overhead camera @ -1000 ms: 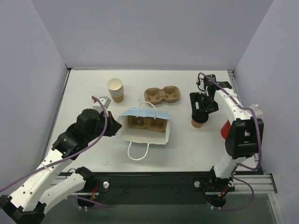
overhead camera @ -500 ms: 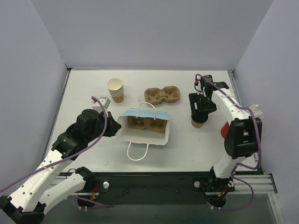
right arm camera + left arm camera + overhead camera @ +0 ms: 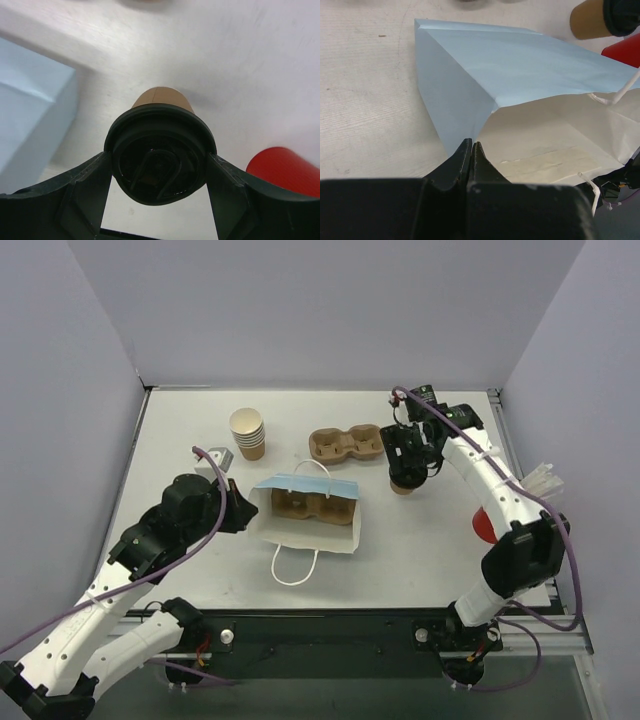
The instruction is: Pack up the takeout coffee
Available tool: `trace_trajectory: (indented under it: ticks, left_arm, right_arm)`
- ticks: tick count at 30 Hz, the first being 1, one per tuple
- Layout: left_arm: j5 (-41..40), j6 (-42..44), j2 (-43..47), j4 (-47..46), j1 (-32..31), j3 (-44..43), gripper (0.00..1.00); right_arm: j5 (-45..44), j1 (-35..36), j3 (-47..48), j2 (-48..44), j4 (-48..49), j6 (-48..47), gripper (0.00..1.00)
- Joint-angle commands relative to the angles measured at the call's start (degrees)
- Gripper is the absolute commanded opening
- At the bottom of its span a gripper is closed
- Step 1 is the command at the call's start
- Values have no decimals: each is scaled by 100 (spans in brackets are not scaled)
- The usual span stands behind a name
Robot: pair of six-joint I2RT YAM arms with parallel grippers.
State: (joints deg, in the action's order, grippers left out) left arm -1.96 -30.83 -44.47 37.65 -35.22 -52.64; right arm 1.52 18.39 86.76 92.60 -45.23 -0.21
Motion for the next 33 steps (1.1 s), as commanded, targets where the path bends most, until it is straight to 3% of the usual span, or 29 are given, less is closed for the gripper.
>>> trace_trajectory:
  ticks: [1, 7, 14, 22, 33]
  left_arm:
    - [-86, -46, 35, -56, -37, -352, 0]
    - [-182, -63, -79, -73, -46, -449, 0]
    - [-200, -99, -176, -135, -46, -449, 0]
    - [-217, -81, -238, -152, -55, -475, 0]
    - [-121, -90, -256, -56, -55, -502, 0]
  right_arm:
    - [-458, 471, 1173, -707, -740, 21, 43]
    - [-609, 1192, 2493, -962, -1145, -207, 41]
    - [-460, 2668, 3540, -1165, -1163, -515, 41]
    - [-416, 4442, 3523, -1306, -584, -787, 41]
    - [-257, 5297, 3048, -1192, -311, -946, 42]
